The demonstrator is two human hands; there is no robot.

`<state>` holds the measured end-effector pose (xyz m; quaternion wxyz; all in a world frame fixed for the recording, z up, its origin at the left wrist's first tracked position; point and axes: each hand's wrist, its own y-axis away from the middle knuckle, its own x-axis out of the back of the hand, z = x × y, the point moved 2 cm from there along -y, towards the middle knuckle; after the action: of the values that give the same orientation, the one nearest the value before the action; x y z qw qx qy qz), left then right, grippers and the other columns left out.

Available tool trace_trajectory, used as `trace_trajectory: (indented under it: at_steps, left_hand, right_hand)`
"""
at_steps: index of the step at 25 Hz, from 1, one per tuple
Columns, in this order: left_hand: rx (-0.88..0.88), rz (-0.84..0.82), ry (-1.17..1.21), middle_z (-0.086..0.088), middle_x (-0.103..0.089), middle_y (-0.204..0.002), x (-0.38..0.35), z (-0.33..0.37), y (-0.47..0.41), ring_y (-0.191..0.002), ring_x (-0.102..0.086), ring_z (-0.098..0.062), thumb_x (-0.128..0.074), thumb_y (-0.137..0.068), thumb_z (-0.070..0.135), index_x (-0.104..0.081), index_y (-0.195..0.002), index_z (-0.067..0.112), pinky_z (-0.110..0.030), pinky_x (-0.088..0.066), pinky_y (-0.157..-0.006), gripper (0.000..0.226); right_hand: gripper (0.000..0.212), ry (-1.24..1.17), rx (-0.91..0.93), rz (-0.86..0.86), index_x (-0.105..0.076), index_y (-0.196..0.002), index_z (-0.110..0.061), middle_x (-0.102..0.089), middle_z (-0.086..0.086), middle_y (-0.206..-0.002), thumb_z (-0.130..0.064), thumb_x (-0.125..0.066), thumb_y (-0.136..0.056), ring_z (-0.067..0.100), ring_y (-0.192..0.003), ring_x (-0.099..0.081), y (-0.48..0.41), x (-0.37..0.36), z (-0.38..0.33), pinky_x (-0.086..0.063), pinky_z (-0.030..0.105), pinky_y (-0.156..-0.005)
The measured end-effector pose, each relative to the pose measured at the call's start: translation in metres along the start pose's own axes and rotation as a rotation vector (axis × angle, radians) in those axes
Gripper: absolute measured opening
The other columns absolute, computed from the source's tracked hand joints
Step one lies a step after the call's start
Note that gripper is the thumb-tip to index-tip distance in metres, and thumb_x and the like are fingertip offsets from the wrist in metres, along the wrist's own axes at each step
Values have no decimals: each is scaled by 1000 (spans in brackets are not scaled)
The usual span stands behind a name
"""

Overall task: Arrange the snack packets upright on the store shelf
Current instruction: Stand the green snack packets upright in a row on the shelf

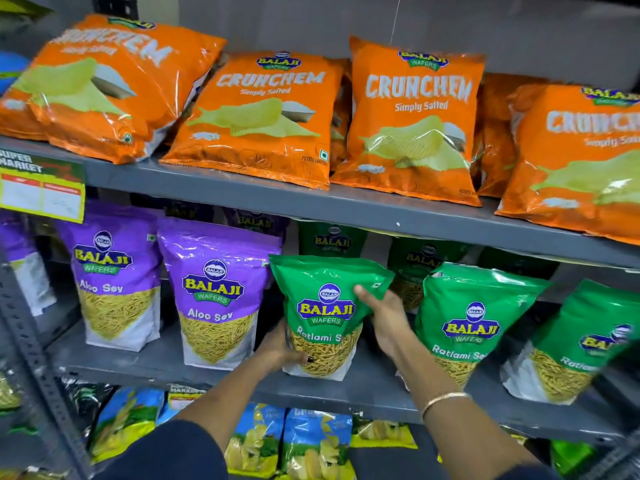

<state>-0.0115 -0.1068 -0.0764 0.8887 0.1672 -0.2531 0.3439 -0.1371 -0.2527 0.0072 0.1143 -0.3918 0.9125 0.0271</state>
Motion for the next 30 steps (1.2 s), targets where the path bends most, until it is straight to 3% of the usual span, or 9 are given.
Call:
trace_trajectory:
  at_steps: [5, 9, 12, 15, 17, 18, 21, 26, 30]
  left_hand:
    - [-19, -28, -33, -7, -38, -148, 0, 8, -2, -135, -36, -25, -78, -67, 21, -16, -144, 14, -32, -32, -108, 100]
    - [289, -156, -330, -14, -35, -146, 2, 13, 6, -128, -43, -32, -72, -74, 27, -14, -142, 4, -38, -45, -97, 93]
    - [602, -577, -686, -18, -46, -140, 2, 31, 25, -119, -55, -28, -56, -86, 37, -51, -112, -6, -33, -47, -92, 51]
    - [566, -822, -519, -19, -44, -141, -40, 64, 32, -119, -55, -30, -50, -91, 33, -54, -104, 0, -37, -44, -98, 36]
    - [303, -672, -298, -17, -39, -143, -82, 89, 23, -130, -44, -32, -58, -86, 30, -38, -130, 1, -43, -44, -101, 56]
    - [179, -539, -203, -16, -32, -148, -106, 106, 18, -134, -38, -31, -64, -81, 31, -26, -140, 5, -42, -42, -103, 75]
    - [-19, -257, -16, -4, -22, -154, -154, 132, 6, -137, -29, -22, -75, -71, 24, -3, -147, 12, -30, -32, -110, 105]
    - [44, 14, 199, -11, -47, -138, -182, 129, -6, -124, -45, -24, -80, -63, 10, -21, -140, 13, -33, -40, -100, 97]
    - [70, 45, 210, -9, -50, -136, -180, 129, -7, -118, -48, -20, -80, -63, 9, -20, -141, 15, -28, -39, -93, 99]
  right_hand:
    - [14, -153, -45, 99, -67, -83, -14, -76, -6, -69, -2, -61, -86, 15, -75, -66, 0, 5, -19, -51, 22, -62]
    - [26, 161, -112, 15, -59, -109, -10, -66, 4, -100, -6, -65, -84, 17, -92, -61, 17, 13, 0, -45, 19, -63]
    - [8, 664, -532, -238, -56, -95, -9, -67, 4, -76, -14, -61, -89, 13, -66, -63, 41, 64, 19, -44, 20, -52]
    - [56, 1072, -1039, -432, -60, -46, -11, -55, 1, -30, -20, -43, -98, 7, -28, -53, 61, 147, 22, -43, 20, -41]
    - [46, 1366, -918, -287, -60, -57, -5, -63, 8, -46, -28, -49, -96, 10, -42, -60, 55, 197, 10, -48, 25, -57]
    - [34, 1479, -752, -187, -62, -80, -1, -70, 13, -73, -32, -55, -92, 15, -66, -67, 47, 226, 6, -48, 25, -66]
    - [81, 1024, -295, -78, -27, -141, -1, -45, 12, -140, -21, -74, -79, 29, -129, -46, 24, 255, 2, -45, 34, -97]
    - [81, 630, -184, -183, -39, -137, -8, -52, 12, -139, -9, -82, -69, 27, -129, -48, 7, 238, 29, -41, 48, -107]
    - [84, 437, -42, -106, -32, -135, -10, -55, 6, -132, -7, -82, -68, 14, -111, -55, 10, 228, -2, -50, 23, -88]
